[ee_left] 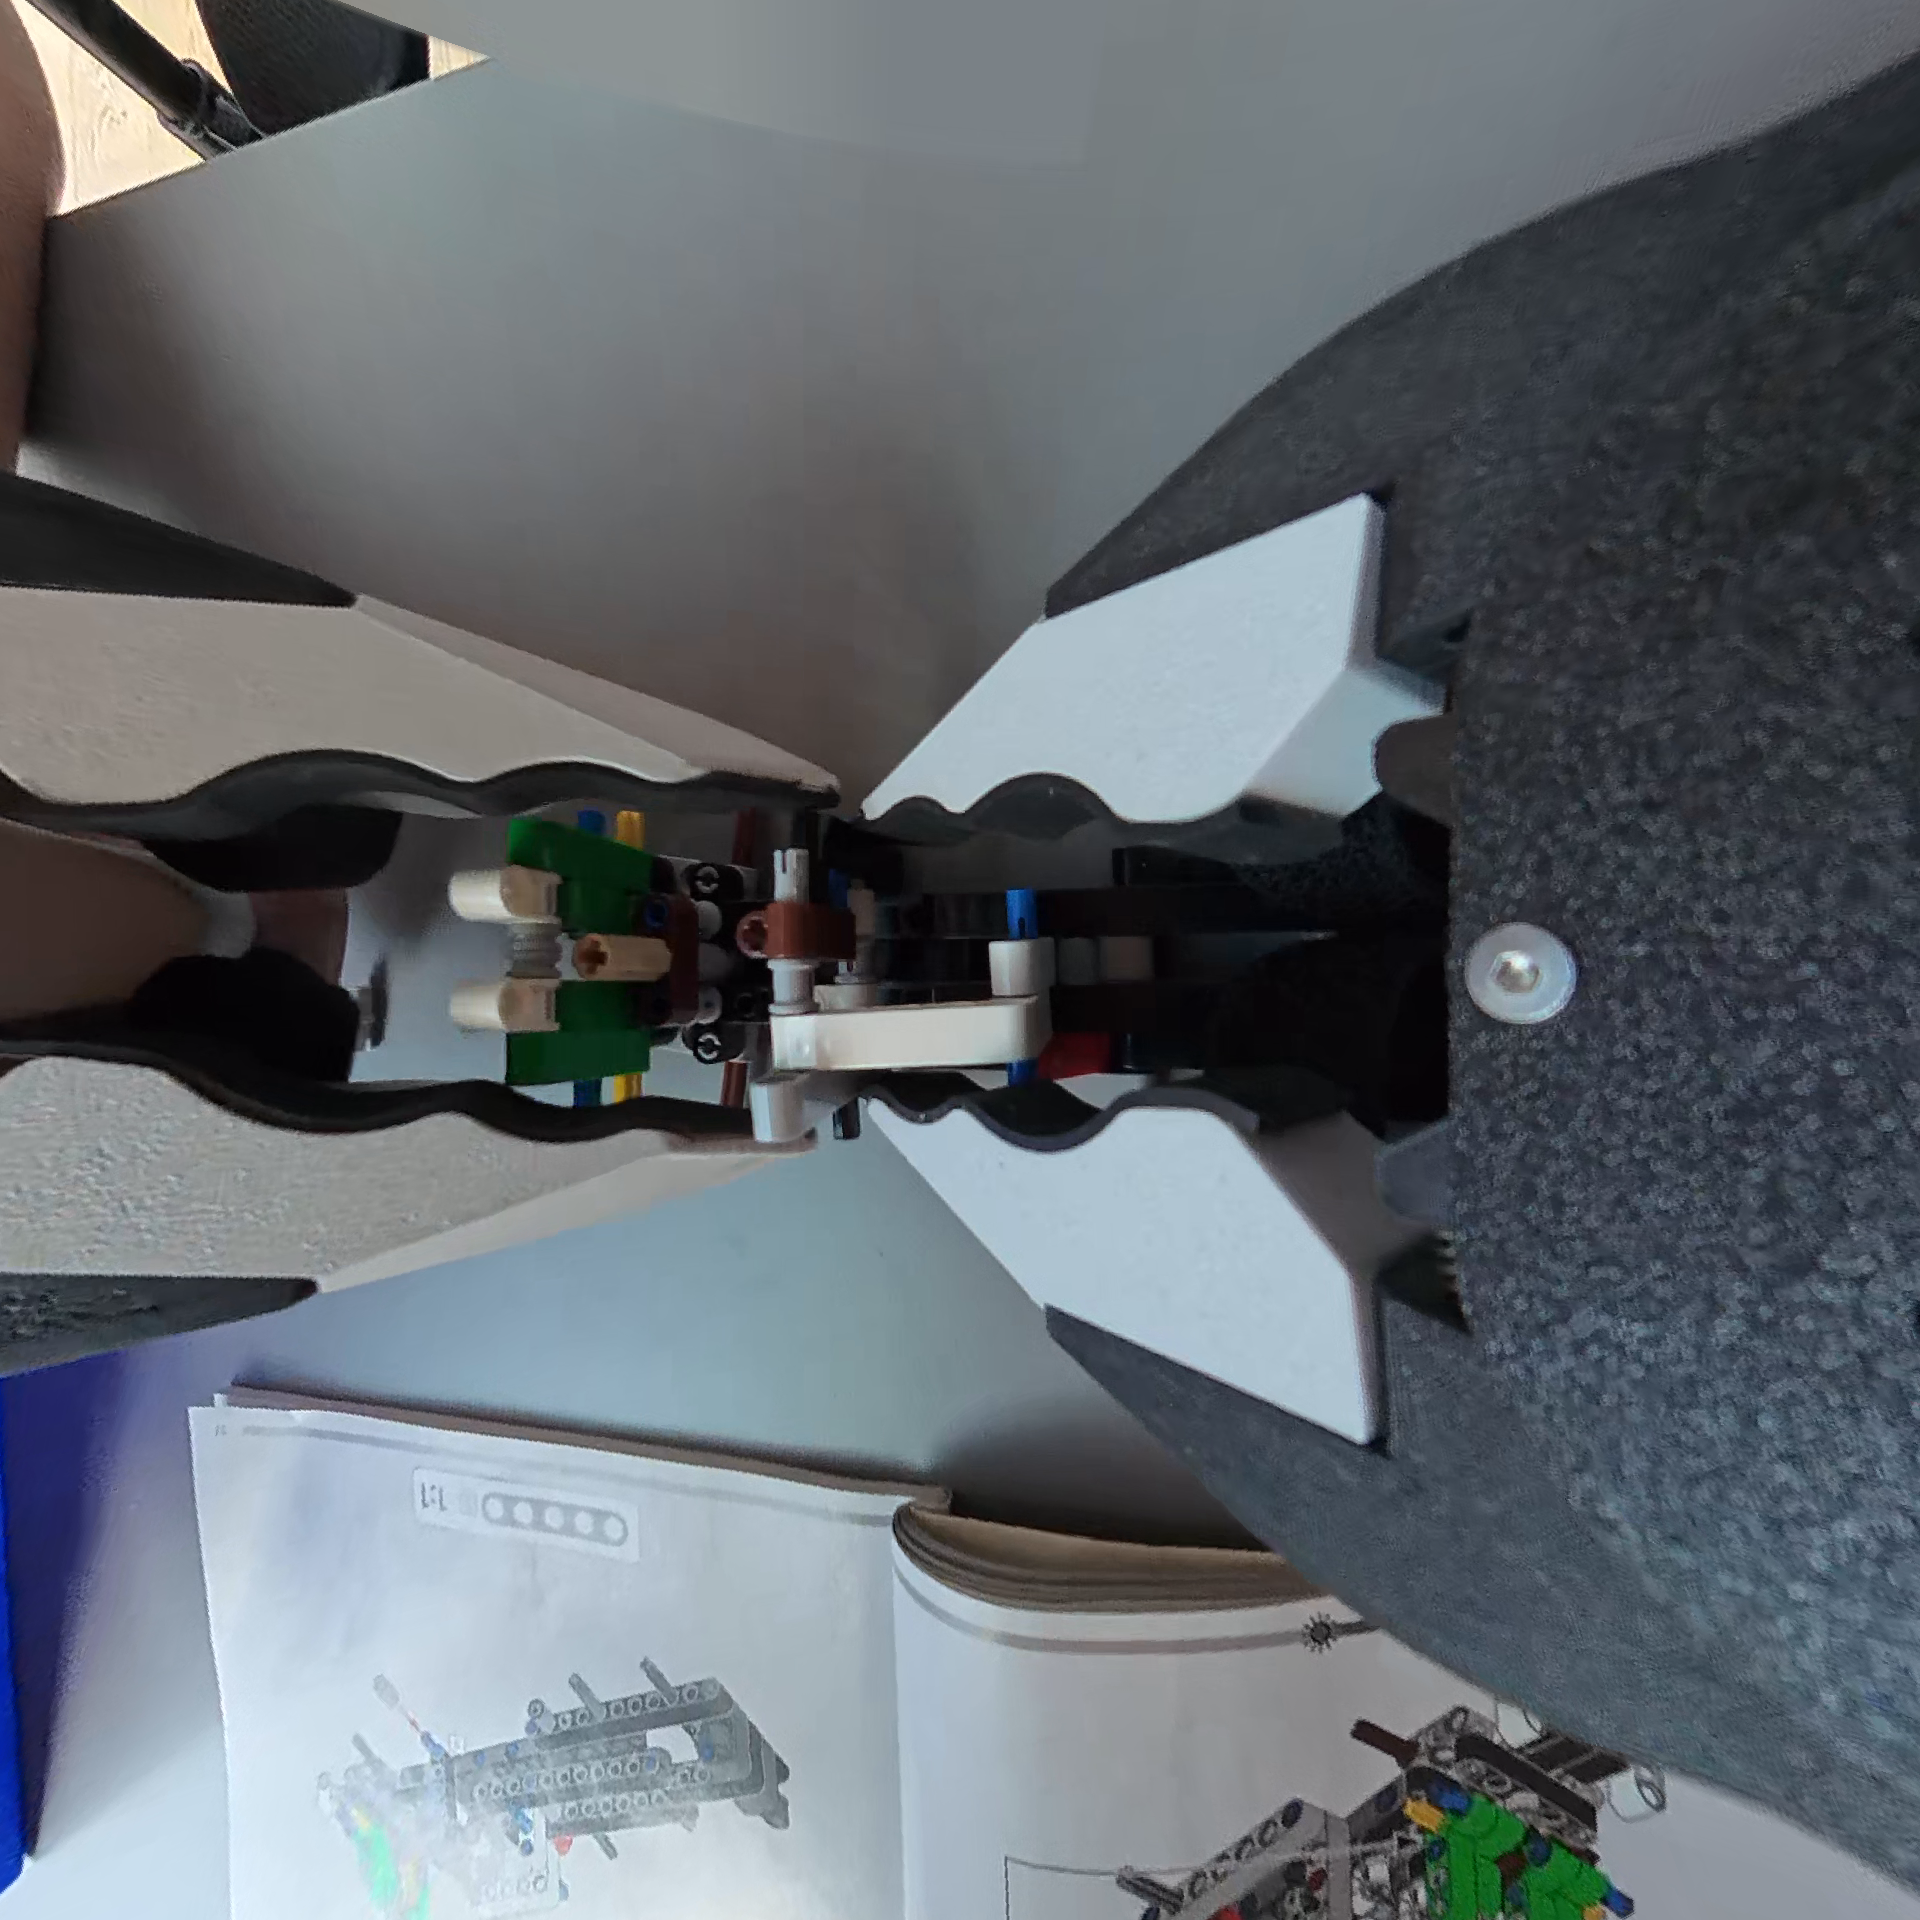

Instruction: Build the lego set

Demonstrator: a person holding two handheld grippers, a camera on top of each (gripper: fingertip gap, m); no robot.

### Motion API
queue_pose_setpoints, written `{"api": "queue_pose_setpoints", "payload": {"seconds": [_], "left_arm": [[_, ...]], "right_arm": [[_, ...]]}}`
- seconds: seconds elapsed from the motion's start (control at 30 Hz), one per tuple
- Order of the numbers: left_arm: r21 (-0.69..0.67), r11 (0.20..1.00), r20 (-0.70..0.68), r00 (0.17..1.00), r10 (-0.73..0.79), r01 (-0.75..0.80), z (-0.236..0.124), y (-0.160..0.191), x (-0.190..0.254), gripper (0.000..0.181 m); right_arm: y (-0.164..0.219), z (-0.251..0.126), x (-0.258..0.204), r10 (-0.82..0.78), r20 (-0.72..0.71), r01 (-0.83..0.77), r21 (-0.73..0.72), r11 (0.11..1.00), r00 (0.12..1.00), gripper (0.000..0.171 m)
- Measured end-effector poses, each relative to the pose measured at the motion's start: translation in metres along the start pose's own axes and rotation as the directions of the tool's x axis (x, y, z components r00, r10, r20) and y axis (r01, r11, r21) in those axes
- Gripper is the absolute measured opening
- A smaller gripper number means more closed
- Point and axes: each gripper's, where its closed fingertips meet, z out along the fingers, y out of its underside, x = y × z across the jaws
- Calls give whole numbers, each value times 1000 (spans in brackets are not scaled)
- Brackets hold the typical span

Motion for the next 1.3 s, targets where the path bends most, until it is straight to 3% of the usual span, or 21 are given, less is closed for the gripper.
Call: {"api": "queue_pose_setpoints", "payload": {"seconds": [1.3], "left_arm": [[-31, 997, 18, 997, 71, -70, 2, -2, 7, 38]], "right_arm": [[3, 0, -7, 18, 50, -16, -33, 999, 999, 40]]}}
